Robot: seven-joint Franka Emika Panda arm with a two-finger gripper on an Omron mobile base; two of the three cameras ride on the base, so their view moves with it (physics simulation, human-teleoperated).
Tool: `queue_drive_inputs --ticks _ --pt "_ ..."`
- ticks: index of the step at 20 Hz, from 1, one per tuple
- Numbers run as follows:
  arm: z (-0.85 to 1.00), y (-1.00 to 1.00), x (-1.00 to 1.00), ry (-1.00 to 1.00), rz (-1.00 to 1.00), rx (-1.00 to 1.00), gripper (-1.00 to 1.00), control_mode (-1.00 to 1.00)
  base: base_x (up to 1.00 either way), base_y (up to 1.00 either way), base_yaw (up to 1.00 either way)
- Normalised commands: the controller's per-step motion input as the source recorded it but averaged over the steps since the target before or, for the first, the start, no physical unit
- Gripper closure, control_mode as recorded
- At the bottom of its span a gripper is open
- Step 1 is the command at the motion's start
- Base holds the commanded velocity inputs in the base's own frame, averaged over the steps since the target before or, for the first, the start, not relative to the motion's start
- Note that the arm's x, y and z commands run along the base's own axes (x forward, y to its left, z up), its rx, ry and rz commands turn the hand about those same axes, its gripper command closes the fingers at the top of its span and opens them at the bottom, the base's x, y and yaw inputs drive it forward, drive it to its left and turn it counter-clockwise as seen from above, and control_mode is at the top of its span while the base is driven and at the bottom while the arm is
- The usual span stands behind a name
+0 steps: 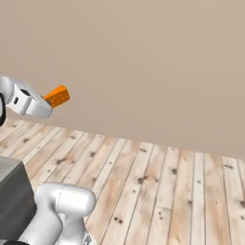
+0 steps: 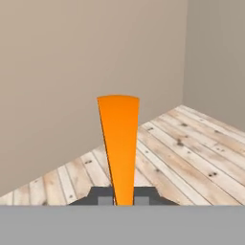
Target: Take the cheese, fish, and corn from the fridge and place them on the plate on the dining counter to create an appetizer plate.
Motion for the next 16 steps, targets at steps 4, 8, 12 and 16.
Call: queue_drive_inputs --ticks 4,8,12,16 --pt "0.0 0.0 0.0 0.0 0.0 0.0 1.0 1.0 1.0 -0.3 0.37" --pt "0.0 0.0 0.0 0.0 0.0 0.0 1.0 1.0 0.93 -0.35 0.56" --pt "0.0 0.0 0.0 0.0 0.0 0.0 1.0 1.0 0.82 -0.34 0.65" --pt "0.0 0.0 0.0 0.0 0.0 0.0 1.0 1.0 0.63 -0.5 0.66"
